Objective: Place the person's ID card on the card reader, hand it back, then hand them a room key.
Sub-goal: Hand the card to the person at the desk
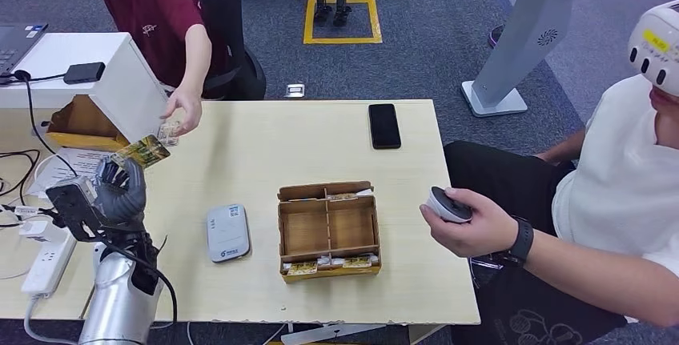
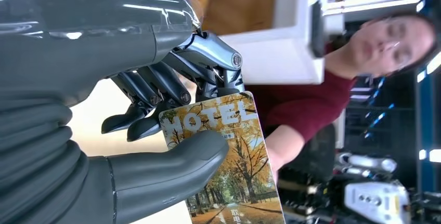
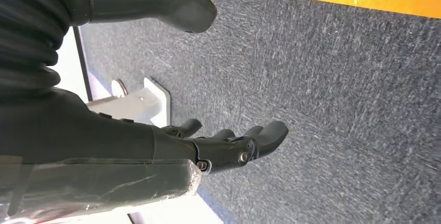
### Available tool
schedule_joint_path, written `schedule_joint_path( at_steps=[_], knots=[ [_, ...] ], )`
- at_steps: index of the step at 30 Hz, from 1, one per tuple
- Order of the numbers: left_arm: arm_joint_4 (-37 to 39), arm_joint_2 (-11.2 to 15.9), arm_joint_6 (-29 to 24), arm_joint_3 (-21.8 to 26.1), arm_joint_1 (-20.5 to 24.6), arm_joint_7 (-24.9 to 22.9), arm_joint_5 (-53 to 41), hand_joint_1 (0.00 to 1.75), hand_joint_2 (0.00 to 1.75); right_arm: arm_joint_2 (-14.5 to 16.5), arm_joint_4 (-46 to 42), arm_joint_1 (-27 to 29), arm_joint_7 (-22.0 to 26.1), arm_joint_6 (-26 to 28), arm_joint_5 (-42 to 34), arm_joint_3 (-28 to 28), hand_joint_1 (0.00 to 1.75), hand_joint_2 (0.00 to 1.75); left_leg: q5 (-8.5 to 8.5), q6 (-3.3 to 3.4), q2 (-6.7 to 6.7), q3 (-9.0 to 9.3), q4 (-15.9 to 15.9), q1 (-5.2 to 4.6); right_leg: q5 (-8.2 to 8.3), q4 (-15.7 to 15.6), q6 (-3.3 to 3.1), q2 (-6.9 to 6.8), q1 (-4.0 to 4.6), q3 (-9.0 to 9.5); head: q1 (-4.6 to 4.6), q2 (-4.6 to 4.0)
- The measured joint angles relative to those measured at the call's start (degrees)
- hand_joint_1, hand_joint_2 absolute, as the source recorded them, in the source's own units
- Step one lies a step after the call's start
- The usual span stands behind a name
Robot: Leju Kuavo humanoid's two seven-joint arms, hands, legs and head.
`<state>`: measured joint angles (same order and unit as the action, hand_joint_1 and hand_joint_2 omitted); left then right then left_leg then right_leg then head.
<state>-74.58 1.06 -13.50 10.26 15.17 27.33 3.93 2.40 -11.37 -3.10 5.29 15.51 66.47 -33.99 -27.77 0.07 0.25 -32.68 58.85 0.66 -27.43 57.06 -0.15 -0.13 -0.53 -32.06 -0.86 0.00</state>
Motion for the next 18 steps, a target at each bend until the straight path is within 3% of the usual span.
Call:
schedule_joint_path(
  at_steps=[11, 17, 18],
  knots=[
    [9.63, 5.11, -12.48, 0.28, 11.61, 0.88, -14.50, 1.75, 1.75, 0.55, 0.00, -0.85, -0.48, -0.92, 2.21, 0.03, 0.00, 1.75, 0.04, 0.00, 0.00, -0.01, 0.00, 0.00, 0.04, 0.00, -0.04, 0.00, 0.00, -0.02, 0.01, 0.00],
    [14.93, 6.43, -13.77, 0.28, 15.78, 1.04, -16.16, 1.75, 1.75, 0.69, 0.00, -0.98, -0.52, -0.93, 2.89, 0.04, 0.00, 1.75, 0.04, 0.00, 0.00, 0.00, 0.00, -0.01, 0.04, 0.00, -0.04, 0.00, -0.01, -0.02, 0.01, 0.00],
    [15.47, 6.52, -13.76, 0.28, 16.03, 1.04, -16.25, 1.31, 1.75, 0.70, 0.00, -0.95, -0.60, -0.93, 2.96, 0.04, 0.00, 1.75, 0.04, 0.00, 0.02, 0.00, 0.00, -0.01, 0.04, 0.00, -0.04, 0.01, -0.01, -0.02, 0.01, 0.00]
  ],
)
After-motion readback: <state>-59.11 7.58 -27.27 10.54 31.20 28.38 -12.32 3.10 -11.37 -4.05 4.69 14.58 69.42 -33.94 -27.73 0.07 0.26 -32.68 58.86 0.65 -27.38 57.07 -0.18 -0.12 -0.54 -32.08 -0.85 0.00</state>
